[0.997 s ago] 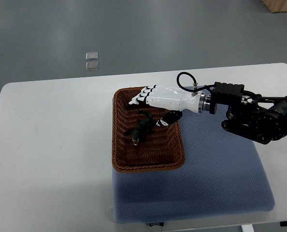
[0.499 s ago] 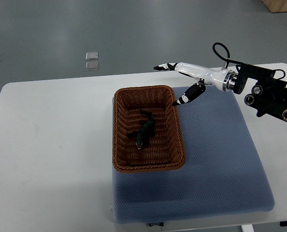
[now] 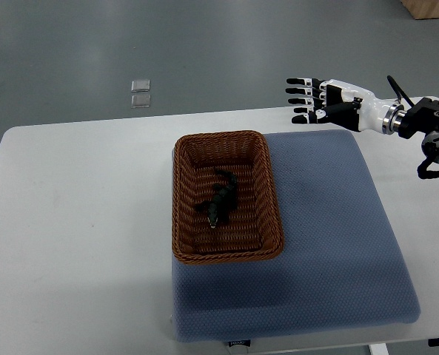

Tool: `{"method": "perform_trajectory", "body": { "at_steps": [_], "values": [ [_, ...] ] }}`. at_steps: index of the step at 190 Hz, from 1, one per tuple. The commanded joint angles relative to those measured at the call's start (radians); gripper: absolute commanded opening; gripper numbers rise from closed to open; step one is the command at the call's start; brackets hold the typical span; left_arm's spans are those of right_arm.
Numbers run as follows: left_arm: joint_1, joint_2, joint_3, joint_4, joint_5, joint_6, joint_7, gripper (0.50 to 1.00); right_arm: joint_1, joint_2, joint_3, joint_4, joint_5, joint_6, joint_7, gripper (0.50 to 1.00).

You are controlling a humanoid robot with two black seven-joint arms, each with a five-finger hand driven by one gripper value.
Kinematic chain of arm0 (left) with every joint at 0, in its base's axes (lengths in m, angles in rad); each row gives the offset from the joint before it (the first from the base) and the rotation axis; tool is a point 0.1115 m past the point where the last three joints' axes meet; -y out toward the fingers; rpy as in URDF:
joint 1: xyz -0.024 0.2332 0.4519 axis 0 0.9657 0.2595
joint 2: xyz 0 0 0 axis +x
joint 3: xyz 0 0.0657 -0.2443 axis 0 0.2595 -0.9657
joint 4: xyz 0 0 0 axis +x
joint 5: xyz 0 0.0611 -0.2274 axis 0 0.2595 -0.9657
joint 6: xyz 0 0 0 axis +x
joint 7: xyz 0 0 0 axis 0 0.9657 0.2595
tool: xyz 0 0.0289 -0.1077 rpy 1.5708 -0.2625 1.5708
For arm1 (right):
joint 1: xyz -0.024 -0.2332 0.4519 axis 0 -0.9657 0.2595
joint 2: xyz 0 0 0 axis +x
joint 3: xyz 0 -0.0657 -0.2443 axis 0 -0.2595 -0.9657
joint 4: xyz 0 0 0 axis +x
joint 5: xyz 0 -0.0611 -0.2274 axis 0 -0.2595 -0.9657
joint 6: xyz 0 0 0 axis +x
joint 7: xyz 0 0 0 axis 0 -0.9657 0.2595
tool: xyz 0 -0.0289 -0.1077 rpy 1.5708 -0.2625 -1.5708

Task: Place crocodile in brown basket with right hand

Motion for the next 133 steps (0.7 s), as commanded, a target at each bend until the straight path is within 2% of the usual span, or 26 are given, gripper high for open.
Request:
{"method": "perform_trajectory", "body": {
  "at_steps": [1,16,32,57,133],
  "values": [
    [0.000,0.000,0.000,0.000,0.000,0.000,0.000,1.000,-0.027,0.001,0.000,-0.026,0.225,0.021,-0.117,0.936],
    [0.000,0.000,0.000,0.000,0.000,0.000,0.000,1.000,-0.038,0.007,0.000,-0.045,0.364,0.019,-0.187,0.936],
    [0.000,0.000,0.001,0.000,0.000,0.000,0.000,1.000,-0.045,0.011,0.000,-0.051,0.488,0.004,-0.220,0.936],
    [0.000,0.000,0.000,0.000,0.000,0.000,0.000,1.000,-0.056,0.016,0.000,-0.051,0.565,-0.010,-0.220,0.936],
    [0.000,0.000,0.000,0.000,0.000,0.000,0.001,1.000,-0.061,0.013,0.001,-0.057,0.556,-0.027,-0.203,0.938]
  ]
}}
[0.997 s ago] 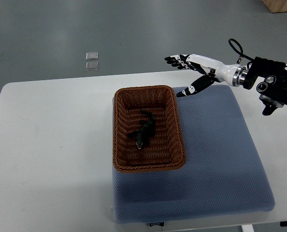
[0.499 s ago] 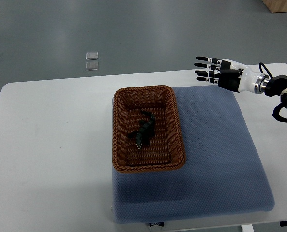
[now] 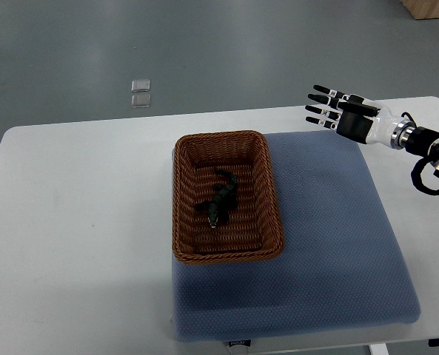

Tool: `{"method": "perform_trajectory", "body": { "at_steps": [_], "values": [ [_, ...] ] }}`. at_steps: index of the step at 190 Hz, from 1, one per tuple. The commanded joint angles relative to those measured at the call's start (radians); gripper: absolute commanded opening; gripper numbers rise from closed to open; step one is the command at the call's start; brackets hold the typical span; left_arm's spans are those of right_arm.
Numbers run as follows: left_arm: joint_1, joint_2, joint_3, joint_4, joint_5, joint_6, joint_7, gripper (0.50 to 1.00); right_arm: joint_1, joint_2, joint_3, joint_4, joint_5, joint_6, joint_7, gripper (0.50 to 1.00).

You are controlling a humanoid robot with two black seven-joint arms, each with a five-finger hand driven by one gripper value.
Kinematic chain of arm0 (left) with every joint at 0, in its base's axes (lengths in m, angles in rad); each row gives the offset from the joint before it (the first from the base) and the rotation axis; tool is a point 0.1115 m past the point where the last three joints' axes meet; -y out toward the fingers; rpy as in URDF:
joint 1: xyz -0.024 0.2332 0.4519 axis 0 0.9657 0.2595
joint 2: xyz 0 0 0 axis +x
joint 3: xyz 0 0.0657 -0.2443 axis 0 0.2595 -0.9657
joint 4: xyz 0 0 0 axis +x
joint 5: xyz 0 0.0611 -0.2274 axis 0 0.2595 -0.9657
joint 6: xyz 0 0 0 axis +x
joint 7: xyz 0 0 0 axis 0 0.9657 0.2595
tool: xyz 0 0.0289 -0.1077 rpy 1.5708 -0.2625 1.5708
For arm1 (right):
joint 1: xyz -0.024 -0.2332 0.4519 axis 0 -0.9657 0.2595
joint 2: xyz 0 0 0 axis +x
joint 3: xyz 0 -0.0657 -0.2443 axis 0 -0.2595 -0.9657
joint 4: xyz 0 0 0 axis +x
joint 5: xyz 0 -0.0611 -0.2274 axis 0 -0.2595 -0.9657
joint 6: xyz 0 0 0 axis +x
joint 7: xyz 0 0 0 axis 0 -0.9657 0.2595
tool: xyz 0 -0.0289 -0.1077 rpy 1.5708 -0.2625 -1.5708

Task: Place crocodile in brown basket with right hand

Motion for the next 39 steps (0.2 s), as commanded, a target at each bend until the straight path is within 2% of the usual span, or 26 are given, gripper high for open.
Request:
{"method": "perform_trajectory", "body": {
  "at_steps": [1,39],
  "values": [
    [0.000,0.000,0.000,0.000,0.000,0.000,0.001,1.000,0.000,-0.001,0.000,-0.001,-0.011,0.000,0.001,0.938],
    [0.000,0.000,0.000,0.000,0.000,0.000,-0.001,1.000,0.000,-0.001,0.000,-0.001,-0.012,0.008,0.001,0.938]
  ]
}}
